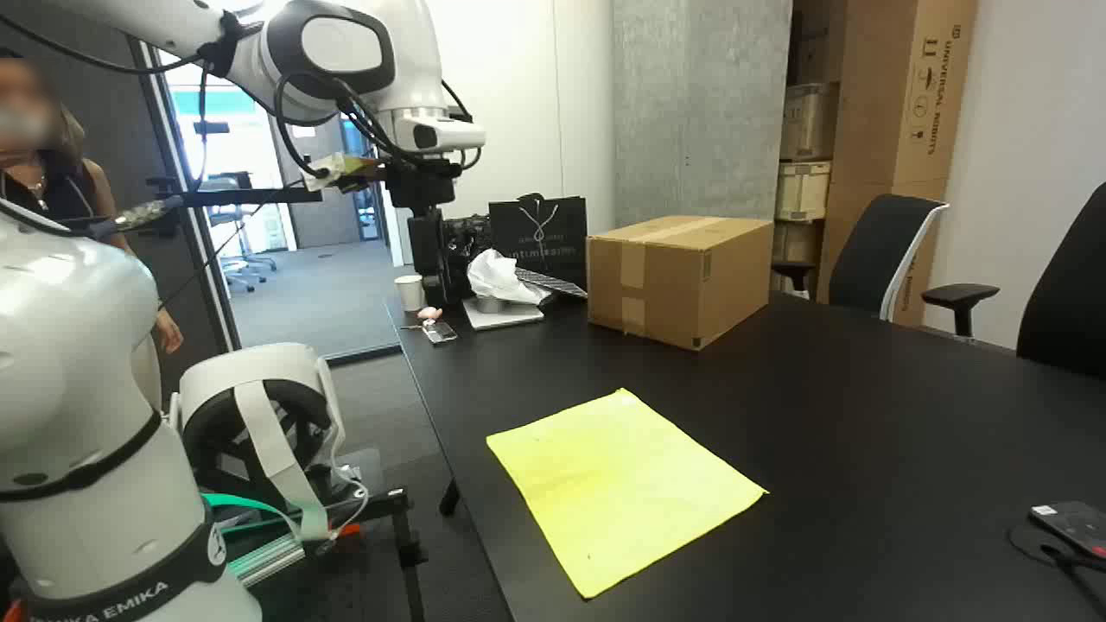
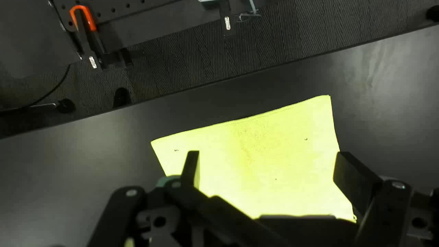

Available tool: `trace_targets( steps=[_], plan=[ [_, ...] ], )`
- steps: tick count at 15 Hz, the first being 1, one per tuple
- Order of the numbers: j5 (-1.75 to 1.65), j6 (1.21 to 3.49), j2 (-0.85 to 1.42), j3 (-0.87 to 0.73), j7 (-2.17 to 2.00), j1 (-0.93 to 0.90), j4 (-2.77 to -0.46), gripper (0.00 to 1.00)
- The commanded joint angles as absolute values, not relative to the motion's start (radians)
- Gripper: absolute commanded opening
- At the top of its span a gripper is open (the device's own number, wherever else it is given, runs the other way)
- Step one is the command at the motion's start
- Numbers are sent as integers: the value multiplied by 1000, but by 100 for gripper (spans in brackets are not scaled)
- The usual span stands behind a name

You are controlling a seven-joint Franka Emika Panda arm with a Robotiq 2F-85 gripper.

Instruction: Fold the towel in half

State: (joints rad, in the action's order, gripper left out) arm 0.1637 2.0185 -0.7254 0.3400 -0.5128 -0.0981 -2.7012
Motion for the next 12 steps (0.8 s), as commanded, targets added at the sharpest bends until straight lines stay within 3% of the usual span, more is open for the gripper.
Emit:
trace_targets(
  steps=[1,7,12],
  plan=[
    [158,2018,-724,332,-517,-106,-2696,100],
    [145,2037,-707,334,-515,-93,-2686,100],
    [95,2217,-599,311,-496,-35,-2717,100]
  ],
)
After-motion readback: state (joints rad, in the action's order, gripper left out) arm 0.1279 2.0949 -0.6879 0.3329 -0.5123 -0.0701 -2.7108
